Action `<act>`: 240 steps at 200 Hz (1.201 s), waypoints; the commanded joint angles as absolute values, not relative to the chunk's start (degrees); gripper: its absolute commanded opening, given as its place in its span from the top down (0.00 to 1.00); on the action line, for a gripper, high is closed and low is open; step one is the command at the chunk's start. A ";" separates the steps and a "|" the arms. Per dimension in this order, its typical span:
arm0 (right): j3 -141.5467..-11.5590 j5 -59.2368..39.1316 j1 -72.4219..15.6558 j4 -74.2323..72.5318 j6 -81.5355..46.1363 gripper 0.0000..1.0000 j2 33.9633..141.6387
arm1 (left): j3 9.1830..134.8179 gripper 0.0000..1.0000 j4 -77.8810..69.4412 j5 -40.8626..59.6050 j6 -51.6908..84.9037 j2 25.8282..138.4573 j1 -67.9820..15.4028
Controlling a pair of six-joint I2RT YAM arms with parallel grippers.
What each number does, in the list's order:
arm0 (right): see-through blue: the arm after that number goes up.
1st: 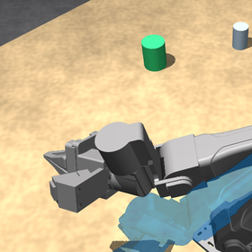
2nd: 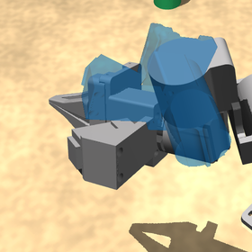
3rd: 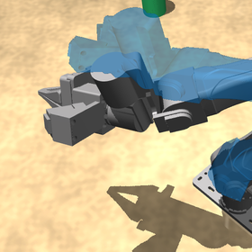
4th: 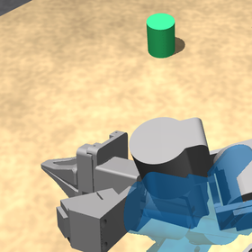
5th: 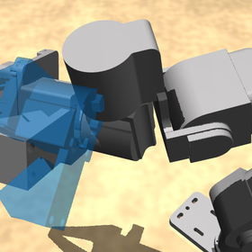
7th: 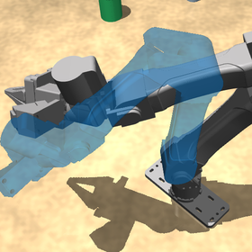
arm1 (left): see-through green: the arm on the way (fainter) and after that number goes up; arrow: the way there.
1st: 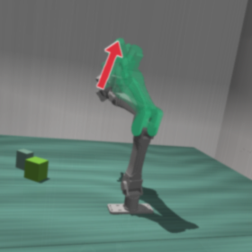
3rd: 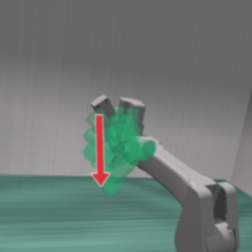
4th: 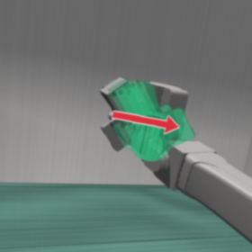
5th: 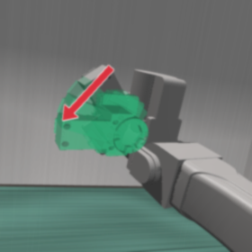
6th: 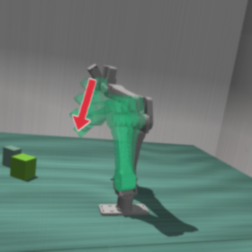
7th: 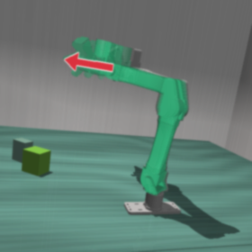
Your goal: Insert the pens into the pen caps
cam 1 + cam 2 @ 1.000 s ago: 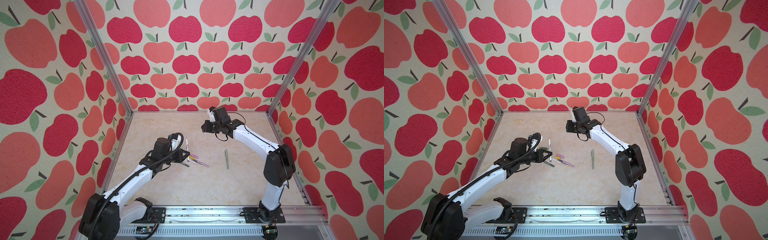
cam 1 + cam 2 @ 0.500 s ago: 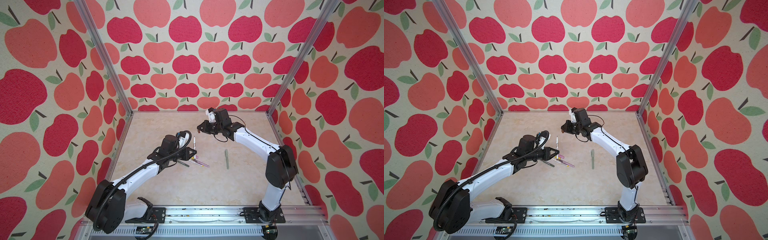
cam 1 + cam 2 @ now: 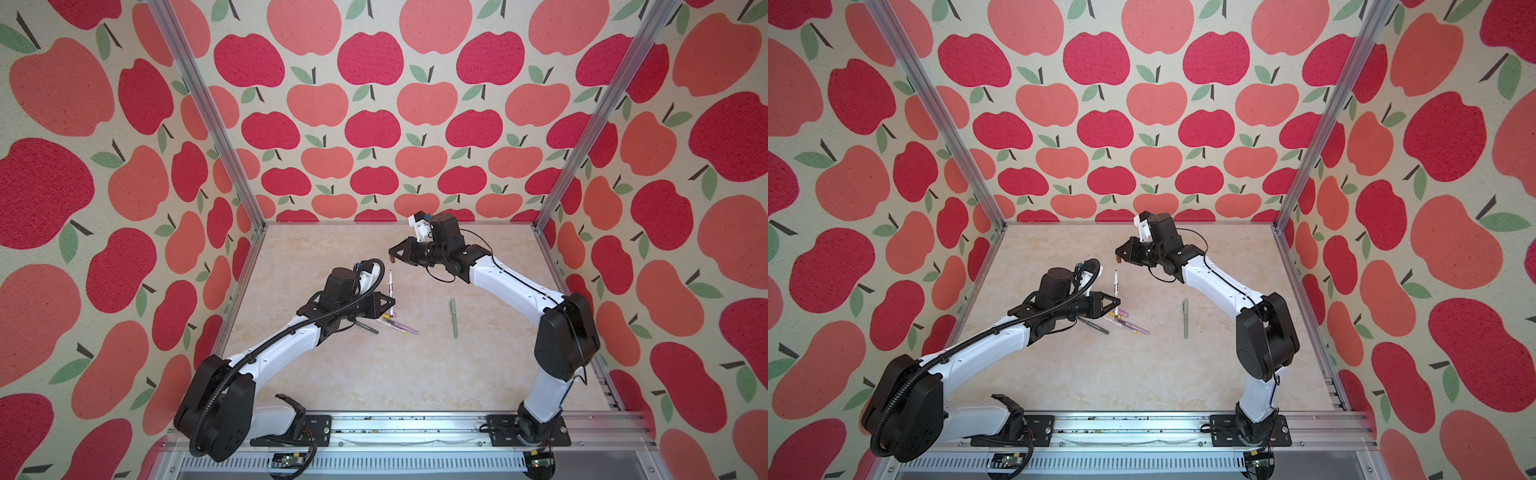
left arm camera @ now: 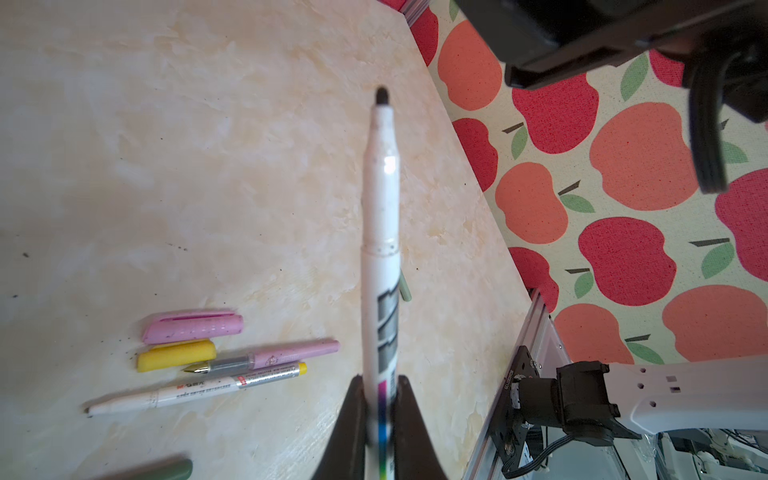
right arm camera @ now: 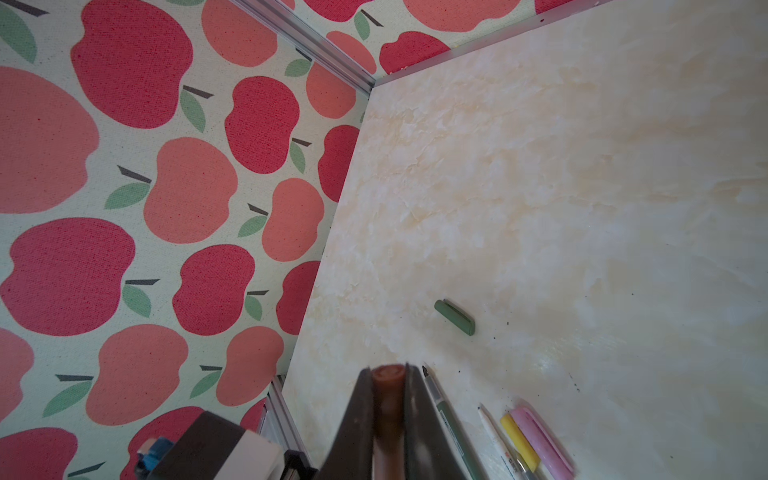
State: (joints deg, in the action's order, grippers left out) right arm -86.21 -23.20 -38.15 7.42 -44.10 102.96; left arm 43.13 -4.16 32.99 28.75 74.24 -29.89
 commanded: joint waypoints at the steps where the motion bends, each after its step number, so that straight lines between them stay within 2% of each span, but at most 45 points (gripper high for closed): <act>1: -85.68 -24.66 -38.76 6.77 -44.87 0.96 102.21 | 44.82 0.99 -5.54 33.66 28.45 74.62 -30.12; 240: -82.88 -24.86 -39.82 5.69 -45.09 0.96 100.46 | 44.21 0.99 -6.50 31.18 29.07 74.49 -29.98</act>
State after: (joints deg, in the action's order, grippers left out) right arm -83.20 -24.12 -39.48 6.90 -44.49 102.85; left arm 43.16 -4.62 31.66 28.93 74.26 -29.89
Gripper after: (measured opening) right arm 0.137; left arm 0.124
